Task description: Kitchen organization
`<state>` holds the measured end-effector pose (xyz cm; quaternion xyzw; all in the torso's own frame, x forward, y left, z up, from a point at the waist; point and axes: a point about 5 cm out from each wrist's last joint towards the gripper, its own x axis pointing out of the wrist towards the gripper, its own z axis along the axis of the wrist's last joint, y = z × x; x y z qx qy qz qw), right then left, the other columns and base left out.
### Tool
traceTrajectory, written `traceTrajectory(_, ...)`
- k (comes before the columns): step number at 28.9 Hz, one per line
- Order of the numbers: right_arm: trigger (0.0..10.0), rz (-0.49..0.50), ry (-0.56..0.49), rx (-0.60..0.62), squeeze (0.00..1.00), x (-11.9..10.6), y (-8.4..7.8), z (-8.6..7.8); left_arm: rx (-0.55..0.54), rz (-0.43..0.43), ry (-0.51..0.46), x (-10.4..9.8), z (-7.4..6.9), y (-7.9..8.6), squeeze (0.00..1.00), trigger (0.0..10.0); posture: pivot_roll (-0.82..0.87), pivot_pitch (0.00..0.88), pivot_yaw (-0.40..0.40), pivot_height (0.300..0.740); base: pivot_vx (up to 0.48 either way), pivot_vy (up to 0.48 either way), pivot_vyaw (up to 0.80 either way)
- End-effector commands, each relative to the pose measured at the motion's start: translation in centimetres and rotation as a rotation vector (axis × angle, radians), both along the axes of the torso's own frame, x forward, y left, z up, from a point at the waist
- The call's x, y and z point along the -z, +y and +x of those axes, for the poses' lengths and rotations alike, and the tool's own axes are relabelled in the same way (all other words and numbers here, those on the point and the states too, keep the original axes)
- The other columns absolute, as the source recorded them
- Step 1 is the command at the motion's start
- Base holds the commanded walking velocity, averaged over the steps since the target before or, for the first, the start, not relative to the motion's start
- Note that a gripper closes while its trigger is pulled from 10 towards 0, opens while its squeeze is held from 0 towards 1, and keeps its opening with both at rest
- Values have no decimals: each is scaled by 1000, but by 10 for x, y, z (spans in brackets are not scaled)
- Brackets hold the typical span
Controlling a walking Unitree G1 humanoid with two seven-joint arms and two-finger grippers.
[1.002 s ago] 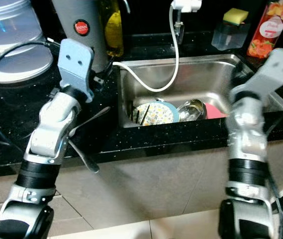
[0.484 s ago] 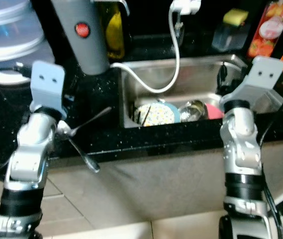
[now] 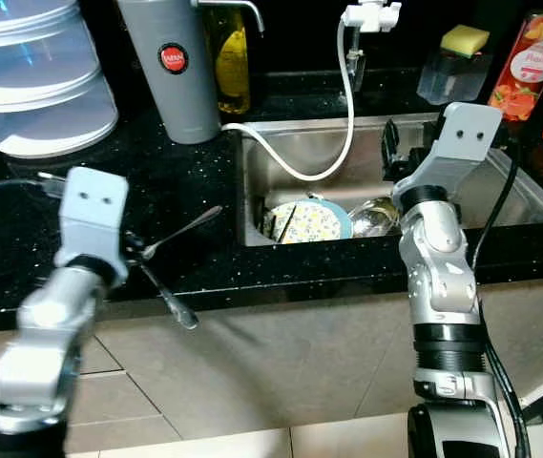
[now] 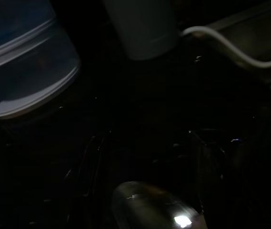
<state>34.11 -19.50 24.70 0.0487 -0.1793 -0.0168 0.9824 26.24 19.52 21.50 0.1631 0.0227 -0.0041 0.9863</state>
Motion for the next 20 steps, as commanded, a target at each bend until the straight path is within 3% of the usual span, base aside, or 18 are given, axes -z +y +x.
traceTrajectory(1,10000,3,25,-11,0,5,2,2,85,21,76,-5,0,9,0,10000,169,6,-7,740,0,0,0)
traceTrajectory(4,10000,3,25,-14,0,5,3,2,132,46,103,-7,1,15,0,10000,167,7,-5,740,0,0,0)
traceTrajectory(8,10000,1,24,-18,0,5,4,2,225,16,151,-14,0,16,0,10000,164,5,0,740,0,0,0)
traceTrajectory(11,10000,4,25,-17,0,7,5,2,361,-10,198,-17,-3,14,0,10000,160,5,2,740,0,0,0)
traceTrajectory(20,10000,6,25,-25,0,8,8,1,404,-105,250,-13,20,22,0,10000,148,4,6,740,0,0,0)
